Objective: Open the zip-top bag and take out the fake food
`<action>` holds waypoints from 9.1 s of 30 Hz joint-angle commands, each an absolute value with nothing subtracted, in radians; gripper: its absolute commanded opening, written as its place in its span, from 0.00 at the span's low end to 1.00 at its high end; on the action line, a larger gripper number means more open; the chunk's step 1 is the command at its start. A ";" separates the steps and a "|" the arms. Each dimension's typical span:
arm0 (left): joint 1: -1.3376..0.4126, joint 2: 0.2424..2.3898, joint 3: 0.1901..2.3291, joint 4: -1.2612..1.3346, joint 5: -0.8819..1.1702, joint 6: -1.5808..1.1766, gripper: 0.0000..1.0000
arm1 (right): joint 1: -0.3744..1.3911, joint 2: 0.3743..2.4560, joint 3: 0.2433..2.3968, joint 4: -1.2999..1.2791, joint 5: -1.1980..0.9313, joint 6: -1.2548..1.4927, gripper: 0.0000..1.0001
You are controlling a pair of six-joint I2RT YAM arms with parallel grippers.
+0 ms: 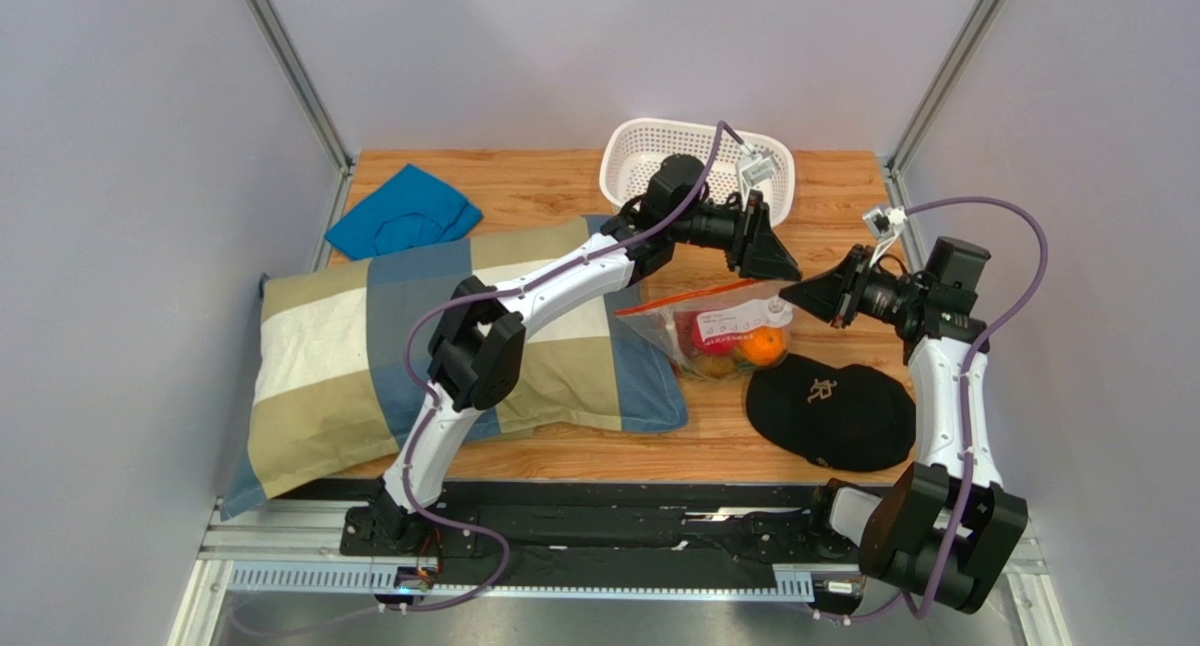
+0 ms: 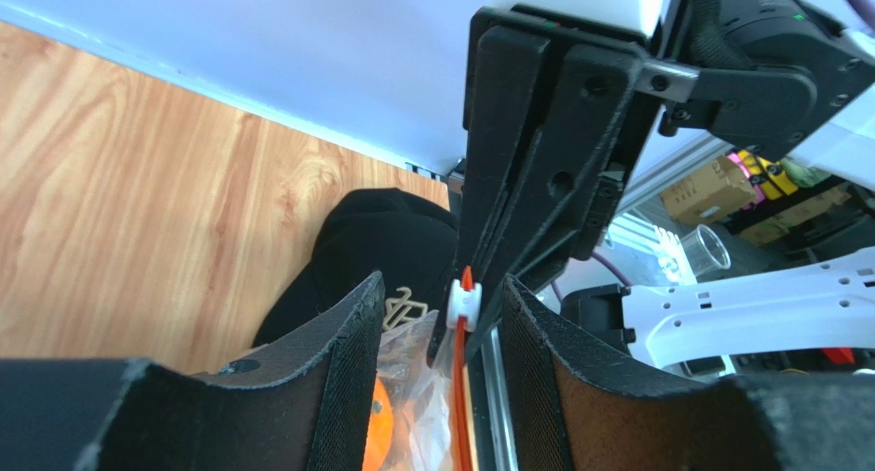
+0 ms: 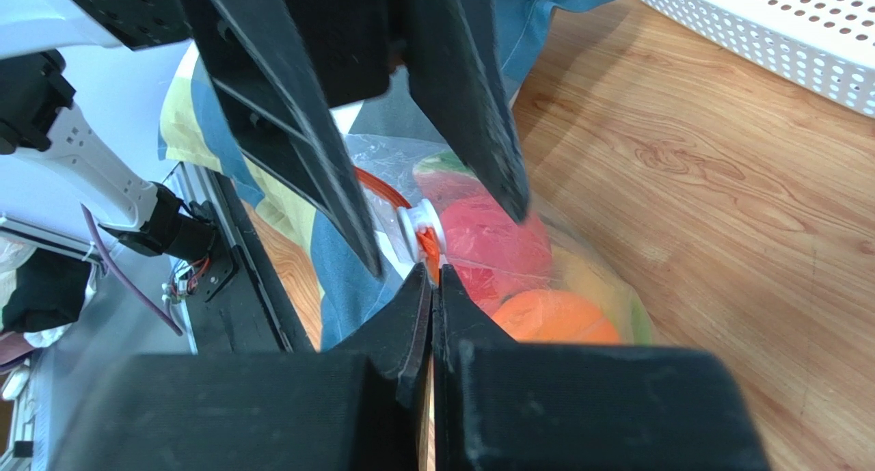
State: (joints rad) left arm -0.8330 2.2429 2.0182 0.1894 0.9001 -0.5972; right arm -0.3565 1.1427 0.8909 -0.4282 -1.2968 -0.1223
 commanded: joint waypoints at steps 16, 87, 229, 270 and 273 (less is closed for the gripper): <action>-0.841 2.224 1.977 0.334 0.934 -0.649 0.28 | -0.350 1.135 0.910 -0.411 -1.318 -0.118 0.00; -0.844 1.578 1.268 0.005 0.667 -0.505 0.16 | 0.067 1.255 1.173 -0.882 -0.235 0.805 0.03; -0.753 1.867 1.600 -0.459 0.339 -0.578 0.00 | 0.319 1.433 1.539 -0.864 -0.202 0.474 0.00; -0.764 1.809 1.551 -0.485 0.284 -0.543 0.00 | 0.399 1.698 1.003 -0.098 -0.172 0.465 0.77; -0.764 1.801 1.549 -0.491 0.270 -0.531 0.00 | 0.396 1.689 1.011 -0.110 -0.178 0.465 0.60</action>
